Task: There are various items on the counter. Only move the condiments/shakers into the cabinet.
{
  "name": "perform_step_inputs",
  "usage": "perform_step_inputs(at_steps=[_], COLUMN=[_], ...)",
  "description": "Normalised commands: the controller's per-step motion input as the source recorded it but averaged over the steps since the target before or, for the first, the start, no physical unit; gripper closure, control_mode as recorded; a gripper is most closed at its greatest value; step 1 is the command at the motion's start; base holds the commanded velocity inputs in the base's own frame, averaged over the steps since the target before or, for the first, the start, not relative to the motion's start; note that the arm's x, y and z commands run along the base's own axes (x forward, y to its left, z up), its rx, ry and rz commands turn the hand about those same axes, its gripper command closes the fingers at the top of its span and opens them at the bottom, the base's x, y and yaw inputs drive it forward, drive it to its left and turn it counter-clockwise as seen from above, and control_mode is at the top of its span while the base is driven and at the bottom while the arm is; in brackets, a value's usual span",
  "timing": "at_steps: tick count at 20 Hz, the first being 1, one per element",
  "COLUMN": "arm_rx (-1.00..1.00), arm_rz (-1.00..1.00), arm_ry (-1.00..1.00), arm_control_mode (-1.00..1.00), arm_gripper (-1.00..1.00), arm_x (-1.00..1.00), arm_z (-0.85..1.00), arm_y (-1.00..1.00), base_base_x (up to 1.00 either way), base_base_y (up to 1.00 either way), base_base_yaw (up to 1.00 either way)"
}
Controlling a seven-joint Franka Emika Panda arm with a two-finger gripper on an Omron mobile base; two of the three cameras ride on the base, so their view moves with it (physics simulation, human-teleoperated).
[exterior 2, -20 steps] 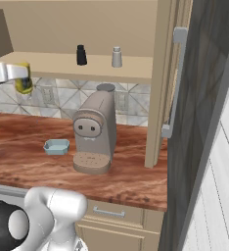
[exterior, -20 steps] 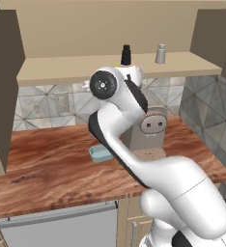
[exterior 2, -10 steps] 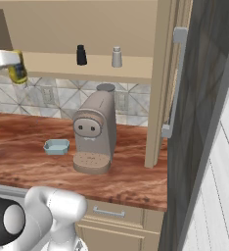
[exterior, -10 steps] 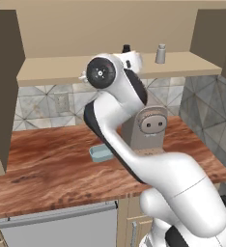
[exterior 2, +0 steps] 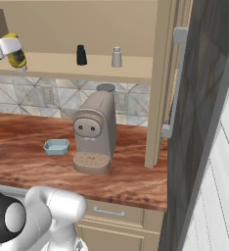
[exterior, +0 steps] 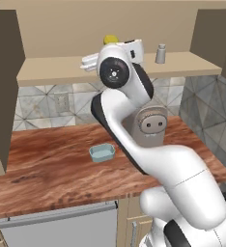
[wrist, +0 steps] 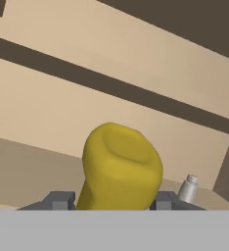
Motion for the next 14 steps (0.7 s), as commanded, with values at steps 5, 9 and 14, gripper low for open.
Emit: perform_step_inputs(at_steps=[5,9,14], arm_rx=[0.00,-0.01,0.00], arm_rz=[0.05,0.00,0.00], arm_ry=[0.00,0.02,0.00], arm_control_mode=[-1.00,-1.00,-1.00], arm_gripper=[1.00,1.00,1.00], arm_x=[0.36,0.33,0.37], arm_z=[0.00,-0.03,0.00], arm_y=[-0.08,-0.09,-0.09], base_base_x=[0.00,0.00,0.00], base_base_y=[0.00,0.00,0.00], base_base_yaw=[0.00,0.00,0.00])
